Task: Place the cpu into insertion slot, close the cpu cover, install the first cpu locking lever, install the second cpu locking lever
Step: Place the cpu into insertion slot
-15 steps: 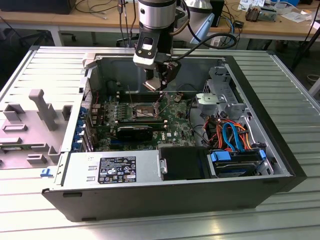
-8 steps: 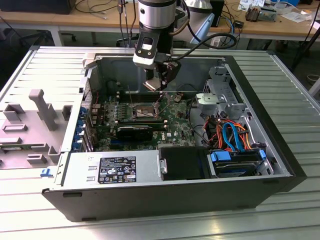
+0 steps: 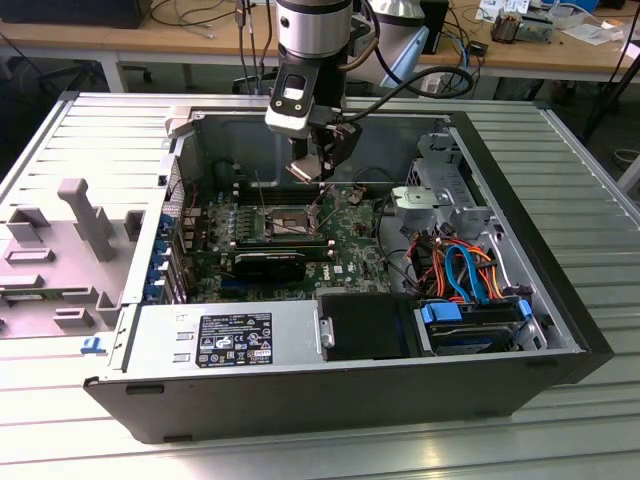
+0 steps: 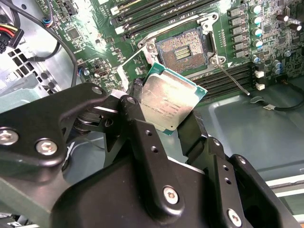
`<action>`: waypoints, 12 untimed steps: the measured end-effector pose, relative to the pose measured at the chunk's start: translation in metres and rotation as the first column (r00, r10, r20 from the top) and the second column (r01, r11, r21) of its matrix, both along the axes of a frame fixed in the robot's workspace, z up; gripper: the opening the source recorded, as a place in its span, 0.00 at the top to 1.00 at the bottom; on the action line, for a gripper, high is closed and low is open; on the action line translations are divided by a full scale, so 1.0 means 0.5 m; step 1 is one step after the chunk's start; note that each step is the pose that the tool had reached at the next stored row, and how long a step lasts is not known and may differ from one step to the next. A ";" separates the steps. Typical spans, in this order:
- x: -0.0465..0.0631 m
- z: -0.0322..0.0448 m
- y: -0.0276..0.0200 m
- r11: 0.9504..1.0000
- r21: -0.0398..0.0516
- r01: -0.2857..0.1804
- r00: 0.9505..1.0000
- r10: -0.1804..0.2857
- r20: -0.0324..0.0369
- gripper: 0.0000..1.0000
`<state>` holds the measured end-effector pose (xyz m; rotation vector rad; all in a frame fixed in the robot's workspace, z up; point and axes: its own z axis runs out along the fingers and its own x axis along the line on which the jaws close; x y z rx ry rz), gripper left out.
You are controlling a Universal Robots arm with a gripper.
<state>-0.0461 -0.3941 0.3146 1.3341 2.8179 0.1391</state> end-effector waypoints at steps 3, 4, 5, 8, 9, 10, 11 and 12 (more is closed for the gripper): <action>0.000 0.000 0.0000 1.000 0.000 0.003 1.000 -0.003 0.000 0.46; 0.000 0.000 0.0000 1.000 0.000 0.004 1.000 -0.004 0.000 0.46; 0.000 0.000 0.0000 1.000 0.000 0.005 1.000 -0.005 0.000 0.46; 0.000 0.000 0.0000 1.000 0.000 0.007 1.000 -0.007 0.000 0.46; 0.000 0.000 0.0000 1.000 0.000 0.007 1.000 -0.007 0.000 0.46; 0.000 0.000 0.0000 1.000 0.000 0.008 1.000 -0.008 0.000 0.46; 0.000 0.000 0.0000 1.000 0.000 0.009 1.000 -0.009 0.000 0.46; 0.000 0.000 0.0000 1.000 0.000 0.010 1.000 -0.010 0.000 0.46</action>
